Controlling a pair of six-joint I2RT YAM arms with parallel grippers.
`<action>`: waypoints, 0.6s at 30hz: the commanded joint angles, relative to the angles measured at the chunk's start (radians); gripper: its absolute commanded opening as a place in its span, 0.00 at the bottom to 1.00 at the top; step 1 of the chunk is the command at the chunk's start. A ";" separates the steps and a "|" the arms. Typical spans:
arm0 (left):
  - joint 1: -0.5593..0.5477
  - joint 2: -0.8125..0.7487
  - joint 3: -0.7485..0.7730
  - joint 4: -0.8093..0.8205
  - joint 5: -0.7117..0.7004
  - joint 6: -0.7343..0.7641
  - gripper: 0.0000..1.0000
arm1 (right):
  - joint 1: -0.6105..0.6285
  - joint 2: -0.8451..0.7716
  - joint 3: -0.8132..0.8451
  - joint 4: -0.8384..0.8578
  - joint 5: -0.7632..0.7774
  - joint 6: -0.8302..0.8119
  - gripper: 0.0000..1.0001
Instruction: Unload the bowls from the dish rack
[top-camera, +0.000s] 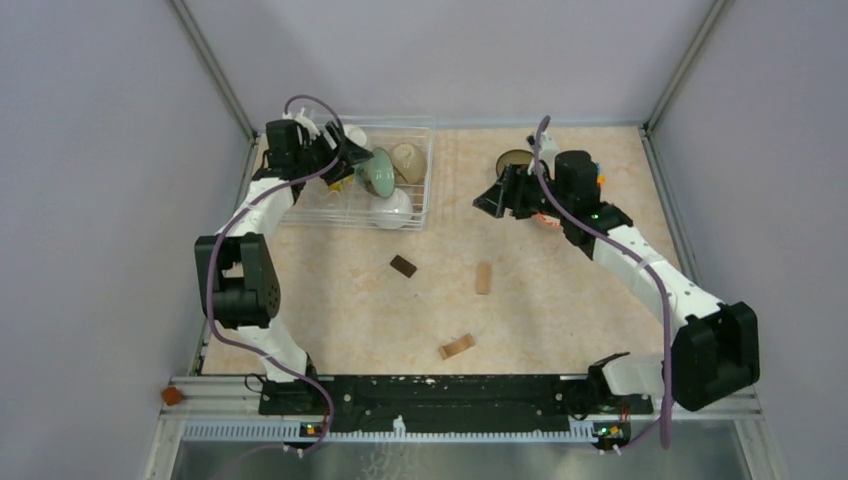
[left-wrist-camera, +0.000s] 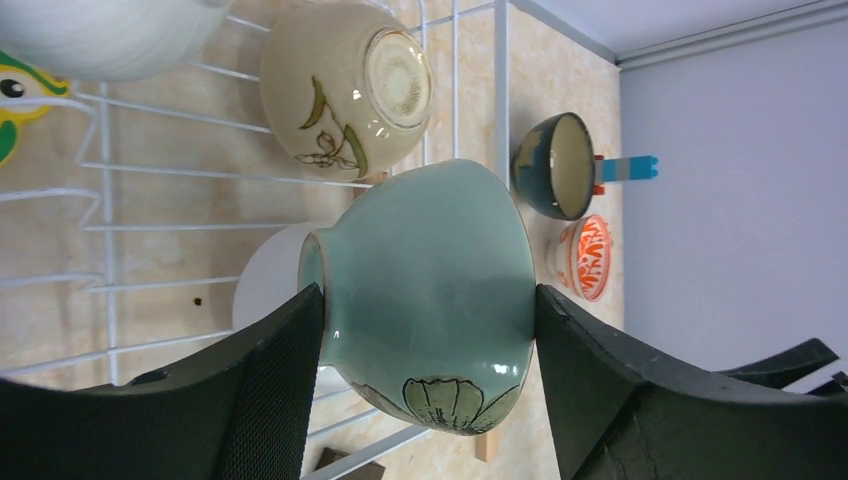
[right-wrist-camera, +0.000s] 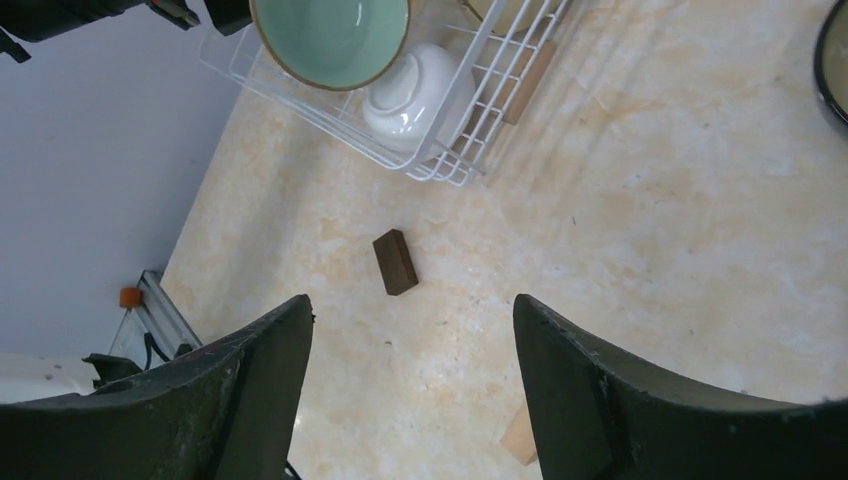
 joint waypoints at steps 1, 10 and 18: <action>0.004 -0.007 0.029 0.197 0.115 -0.105 0.47 | 0.069 0.097 0.148 0.062 0.064 0.030 0.72; 0.017 -0.005 0.054 0.256 0.176 -0.194 0.47 | 0.173 0.462 0.488 0.019 0.115 0.081 0.61; 0.025 -0.006 0.077 0.307 0.231 -0.271 0.47 | 0.185 0.724 0.782 0.032 0.071 0.197 0.62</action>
